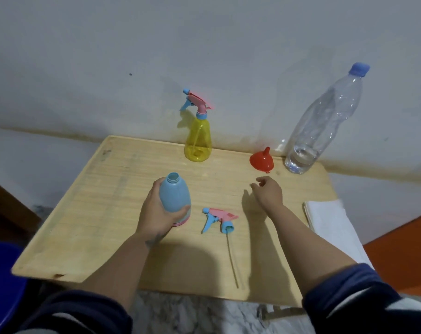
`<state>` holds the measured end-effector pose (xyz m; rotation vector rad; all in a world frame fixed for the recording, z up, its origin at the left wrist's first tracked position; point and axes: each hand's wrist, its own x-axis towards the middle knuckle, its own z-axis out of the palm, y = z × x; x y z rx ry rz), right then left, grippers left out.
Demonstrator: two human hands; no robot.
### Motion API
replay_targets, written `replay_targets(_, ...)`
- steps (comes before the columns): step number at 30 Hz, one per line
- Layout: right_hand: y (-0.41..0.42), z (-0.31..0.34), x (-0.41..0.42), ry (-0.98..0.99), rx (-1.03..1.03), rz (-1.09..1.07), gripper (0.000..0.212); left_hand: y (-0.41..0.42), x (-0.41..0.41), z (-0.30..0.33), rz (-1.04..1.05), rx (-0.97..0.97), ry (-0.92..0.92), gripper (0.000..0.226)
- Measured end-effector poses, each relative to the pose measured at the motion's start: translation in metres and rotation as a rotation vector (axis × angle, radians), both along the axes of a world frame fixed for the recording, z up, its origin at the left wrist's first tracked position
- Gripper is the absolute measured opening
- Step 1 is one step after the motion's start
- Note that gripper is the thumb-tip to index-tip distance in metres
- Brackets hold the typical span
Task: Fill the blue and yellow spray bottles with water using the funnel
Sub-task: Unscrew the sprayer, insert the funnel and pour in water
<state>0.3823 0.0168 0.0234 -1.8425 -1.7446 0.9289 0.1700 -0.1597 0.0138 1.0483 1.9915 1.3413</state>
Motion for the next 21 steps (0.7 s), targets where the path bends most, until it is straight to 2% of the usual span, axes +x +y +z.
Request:
replay_targets(5,0.051,-0.009,0.011,-0.053,0.094,0.02,0.047,0.009,0.008,-0.007,0.107,-0.013,-0.003,0.085)
replay_targets(8,0.077,-0.019,0.015,0.009,0.1,0.01,0.05,0.01,0.013,-0.01,0.15,-0.022,0.019,0.085)
replay_targets(14,0.106,-0.032,0.014,0.032,0.143,0.011,0.084,0.013,0.014,-0.016,0.189,-0.035,0.094,0.088)
replay_targets(21,0.115,-0.035,0.012,0.009,0.203,0.036,0.072,0.013,0.016,-0.018,0.192,-0.033,0.101,0.087)
